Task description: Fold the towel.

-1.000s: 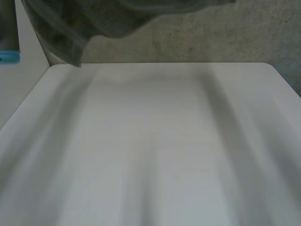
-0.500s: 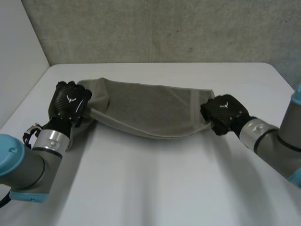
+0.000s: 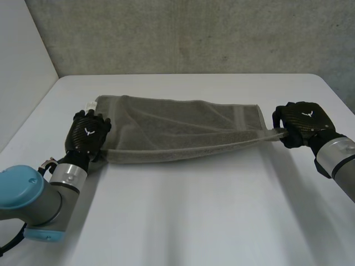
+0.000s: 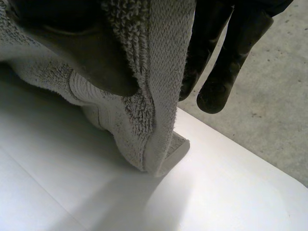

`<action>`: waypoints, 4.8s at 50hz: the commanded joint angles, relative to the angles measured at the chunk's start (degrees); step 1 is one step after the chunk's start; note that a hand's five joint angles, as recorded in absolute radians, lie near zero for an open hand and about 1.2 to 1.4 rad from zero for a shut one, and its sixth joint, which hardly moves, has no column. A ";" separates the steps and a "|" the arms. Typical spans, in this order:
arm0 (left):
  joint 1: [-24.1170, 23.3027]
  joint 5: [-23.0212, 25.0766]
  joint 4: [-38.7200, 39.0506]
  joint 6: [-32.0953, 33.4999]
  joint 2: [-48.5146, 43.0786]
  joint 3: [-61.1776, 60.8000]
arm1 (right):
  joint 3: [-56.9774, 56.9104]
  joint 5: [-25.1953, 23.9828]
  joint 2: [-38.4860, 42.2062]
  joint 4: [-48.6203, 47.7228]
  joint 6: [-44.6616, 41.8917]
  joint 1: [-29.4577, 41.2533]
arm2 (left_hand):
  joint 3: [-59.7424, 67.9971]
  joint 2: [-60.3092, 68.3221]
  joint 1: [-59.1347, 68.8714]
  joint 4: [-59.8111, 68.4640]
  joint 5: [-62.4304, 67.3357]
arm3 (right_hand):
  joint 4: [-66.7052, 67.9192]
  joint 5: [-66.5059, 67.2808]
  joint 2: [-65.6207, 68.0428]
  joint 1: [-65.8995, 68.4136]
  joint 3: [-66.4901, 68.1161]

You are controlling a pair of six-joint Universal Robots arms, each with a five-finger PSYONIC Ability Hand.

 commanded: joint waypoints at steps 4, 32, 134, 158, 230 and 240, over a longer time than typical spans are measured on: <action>0.08 0.02 -1.08 -0.03 0.34 -0.82 | -0.29 2.36 0.59 -1.30 -0.26 -2.23 | -1.61 -2.08 -1.53 -2.43 -0.77 | 2.96 2.93 3.46 3.24 3.33; 2.10 0.19 -18.66 -0.55 1.49 0.75 | -0.29 2.71 0.86 -1.38 -0.43 -2.05 | 15.02 14.55 15.10 14.20 15.86 | 2.96 2.93 3.46 3.24 3.33; 5.44 12.94 -38.44 -8.73 9.75 0.49 | -6.27 -10.56 -0.02 28.68 -2.10 -16.73 | 5.12 4.65 5.19 4.30 5.95 | 2.96 2.93 3.46 3.24 3.33; 4.74 10.13 -32.29 -17.26 14.60 6.54 | -8.90 -11.35 -2.75 28.50 -1.40 -16.73 | 35.71 35.24 35.79 34.89 36.55 | 2.96 2.93 3.46 3.24 3.33; -7.04 -0.33 -42.39 -16.38 -42.46 91.55 | -39.31 16.43 27.15 17.77 8.80 -3.46 | -32.73 -33.20 -32.65 -33.55 -31.89 | -67.04 -67.07 -66.54 -66.76 -66.67; -6.34 -7.18 -42.75 -16.46 -32.19 83.83 | -34.74 15.46 16.41 18.48 6.60 -3.37 | -32.89 -33.36 -32.82 -33.72 -32.06 | -67.04 -67.07 -66.54 -66.76 -66.67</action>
